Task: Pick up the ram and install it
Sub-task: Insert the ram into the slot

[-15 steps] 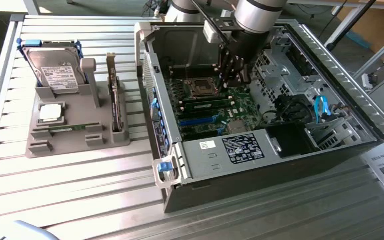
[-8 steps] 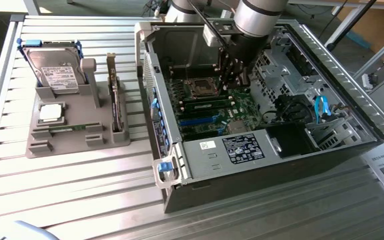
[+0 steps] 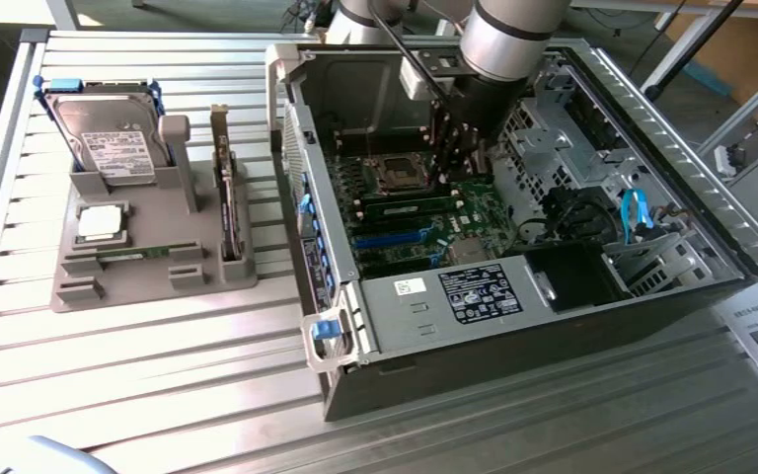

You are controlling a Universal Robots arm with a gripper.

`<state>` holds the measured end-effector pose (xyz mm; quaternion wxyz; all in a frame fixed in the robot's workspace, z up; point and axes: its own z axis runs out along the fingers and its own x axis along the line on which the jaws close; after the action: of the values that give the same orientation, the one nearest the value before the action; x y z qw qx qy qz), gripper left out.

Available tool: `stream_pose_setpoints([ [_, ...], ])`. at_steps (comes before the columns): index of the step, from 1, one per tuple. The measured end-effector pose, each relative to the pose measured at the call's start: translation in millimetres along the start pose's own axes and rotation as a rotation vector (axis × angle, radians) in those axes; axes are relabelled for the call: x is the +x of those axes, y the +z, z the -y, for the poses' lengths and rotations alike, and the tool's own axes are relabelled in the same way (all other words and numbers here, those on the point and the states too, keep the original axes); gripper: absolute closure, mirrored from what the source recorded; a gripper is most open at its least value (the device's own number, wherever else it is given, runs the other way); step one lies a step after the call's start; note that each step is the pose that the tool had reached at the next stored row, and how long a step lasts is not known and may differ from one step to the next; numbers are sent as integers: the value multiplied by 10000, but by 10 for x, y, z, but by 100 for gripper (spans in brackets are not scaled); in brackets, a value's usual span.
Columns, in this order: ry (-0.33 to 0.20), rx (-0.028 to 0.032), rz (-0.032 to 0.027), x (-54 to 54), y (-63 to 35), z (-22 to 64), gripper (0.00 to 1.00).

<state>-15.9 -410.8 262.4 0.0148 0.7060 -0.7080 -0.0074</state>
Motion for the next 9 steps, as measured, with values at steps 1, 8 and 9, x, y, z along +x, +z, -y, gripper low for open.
stream_pose_setpoints([
  [1,0,0,1,3,10,0,81],
  [8,1,0,1,13,106,3,81],
  [9,0,0,0,15,115,4,81],
])
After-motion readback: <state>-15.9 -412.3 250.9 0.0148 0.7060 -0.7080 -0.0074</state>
